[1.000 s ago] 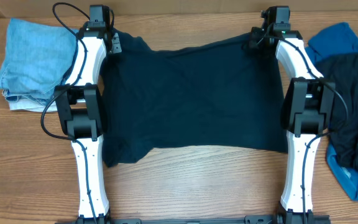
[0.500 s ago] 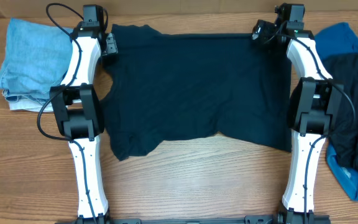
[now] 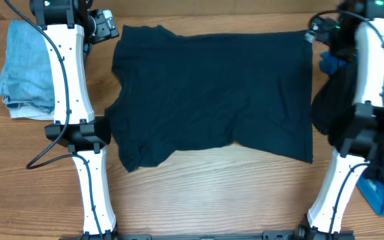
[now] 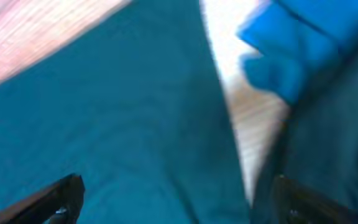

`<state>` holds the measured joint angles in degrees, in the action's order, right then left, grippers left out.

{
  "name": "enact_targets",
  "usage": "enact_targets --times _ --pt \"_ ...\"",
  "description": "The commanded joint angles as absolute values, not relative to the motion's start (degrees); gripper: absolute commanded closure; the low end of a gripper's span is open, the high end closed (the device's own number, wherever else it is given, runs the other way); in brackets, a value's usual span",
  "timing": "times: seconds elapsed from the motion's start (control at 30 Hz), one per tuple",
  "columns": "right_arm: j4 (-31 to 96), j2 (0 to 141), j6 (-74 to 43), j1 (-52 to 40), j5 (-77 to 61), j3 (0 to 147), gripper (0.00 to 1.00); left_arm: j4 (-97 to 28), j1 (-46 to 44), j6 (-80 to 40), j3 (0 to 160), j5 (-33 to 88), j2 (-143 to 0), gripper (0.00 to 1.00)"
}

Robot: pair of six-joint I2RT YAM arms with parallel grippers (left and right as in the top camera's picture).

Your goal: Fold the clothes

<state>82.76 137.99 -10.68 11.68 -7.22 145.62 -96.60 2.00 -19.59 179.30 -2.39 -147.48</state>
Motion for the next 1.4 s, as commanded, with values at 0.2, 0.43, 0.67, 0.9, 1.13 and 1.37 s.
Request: enact_targets --times 0.2,0.43,0.67,0.9,1.13,1.37 --pt "97.1 134.1 -12.3 15.7 -11.7 145.8 0.00 -96.8 -5.5 -20.5 178.2 6.0 -134.5 0.00" --pt "97.1 115.7 -13.7 12.2 -9.5 127.0 0.00 -96.8 -10.7 -21.4 141.4 -3.0 -114.8 0.00" --pt "92.6 102.8 -21.6 12.1 1.3 98.2 0.00 -93.9 -10.7 -29.9 104.6 -9.4 -101.7 0.00" --pt "76.0 102.2 -26.3 12.4 0.9 74.5 0.00 -74.3 -10.5 -29.6 79.4 1.1 -101.2 0.00" --pt "64.0 102.2 -29.2 12.4 -0.2 64.2 0.01 -64.7 -6.5 -29.8 71.9 1.6 -101.0 0.00" --pt "58.1 102.2 -29.2 11.6 -0.3 59.1 0.21 -62.0 -4.1 -27.2 71.8 3.0 -98.3 0.00"
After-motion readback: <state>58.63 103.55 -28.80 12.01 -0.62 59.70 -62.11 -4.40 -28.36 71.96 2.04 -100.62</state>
